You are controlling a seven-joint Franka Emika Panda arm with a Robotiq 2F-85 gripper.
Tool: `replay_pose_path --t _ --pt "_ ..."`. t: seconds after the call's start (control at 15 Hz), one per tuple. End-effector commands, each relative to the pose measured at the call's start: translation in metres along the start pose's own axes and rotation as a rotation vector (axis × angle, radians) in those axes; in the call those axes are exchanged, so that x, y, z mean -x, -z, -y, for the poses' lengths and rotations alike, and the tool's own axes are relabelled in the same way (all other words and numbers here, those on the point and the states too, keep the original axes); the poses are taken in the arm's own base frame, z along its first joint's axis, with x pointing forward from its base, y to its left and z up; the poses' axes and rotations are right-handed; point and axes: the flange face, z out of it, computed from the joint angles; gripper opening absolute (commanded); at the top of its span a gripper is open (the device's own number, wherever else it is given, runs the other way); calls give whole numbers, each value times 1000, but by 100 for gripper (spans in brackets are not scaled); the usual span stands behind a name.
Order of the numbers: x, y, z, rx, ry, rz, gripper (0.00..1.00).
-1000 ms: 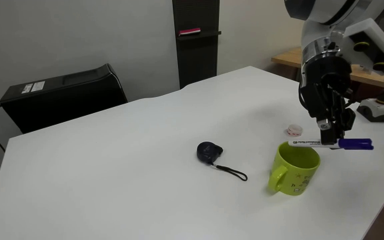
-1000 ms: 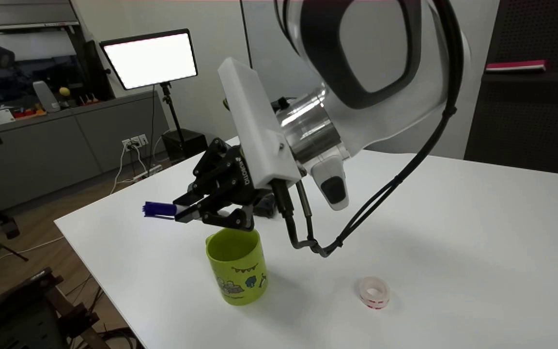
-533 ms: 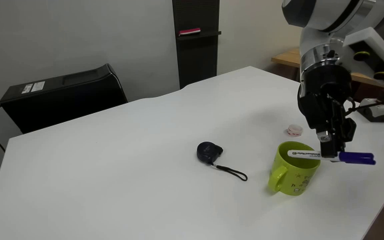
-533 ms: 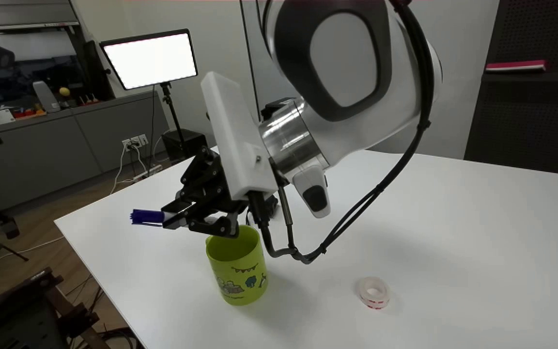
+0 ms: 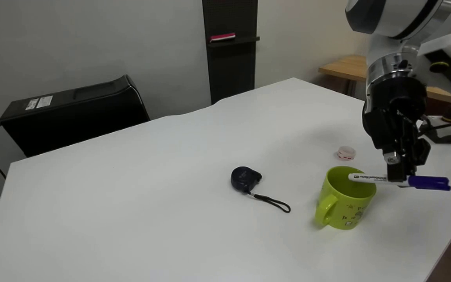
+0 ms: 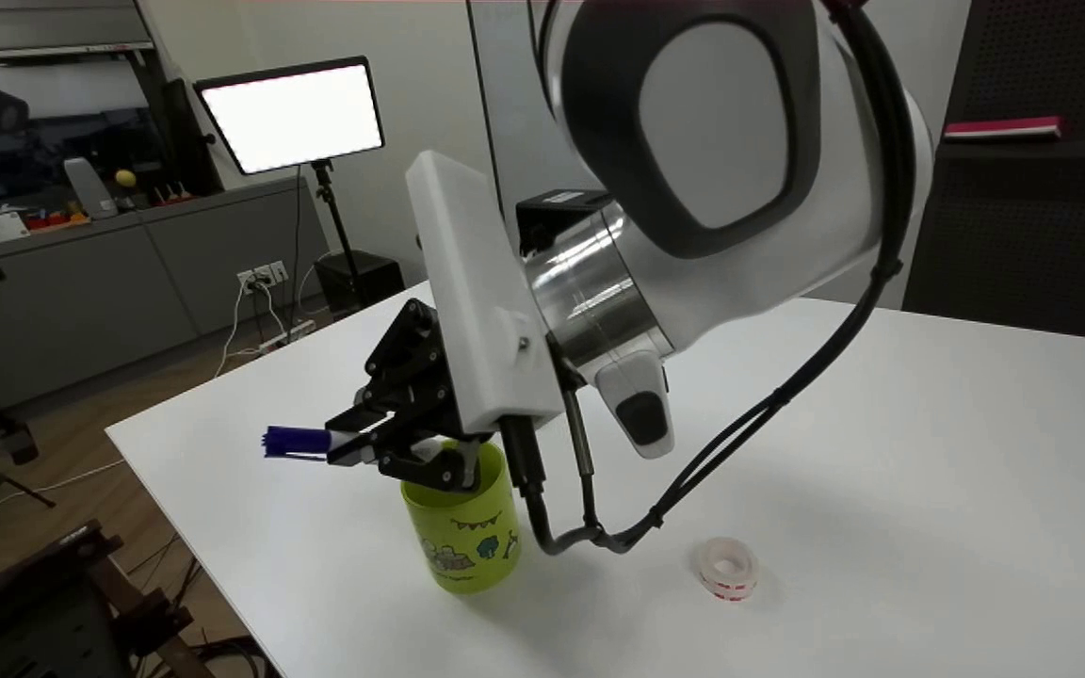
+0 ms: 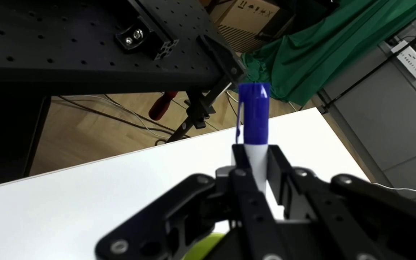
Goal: Place the blue marker in the yellow mug
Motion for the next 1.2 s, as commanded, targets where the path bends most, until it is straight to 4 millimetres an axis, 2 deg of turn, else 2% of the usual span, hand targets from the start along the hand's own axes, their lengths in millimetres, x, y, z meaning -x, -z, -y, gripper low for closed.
replay_pose_path --t 0.0,0.67,1.13 --pt "4 13 -12 -20 -14 -18 5" --pt "-5 23 -32 -61 -48 -22 5" --pt "-17 27 -38 -73 -58 -11 5"
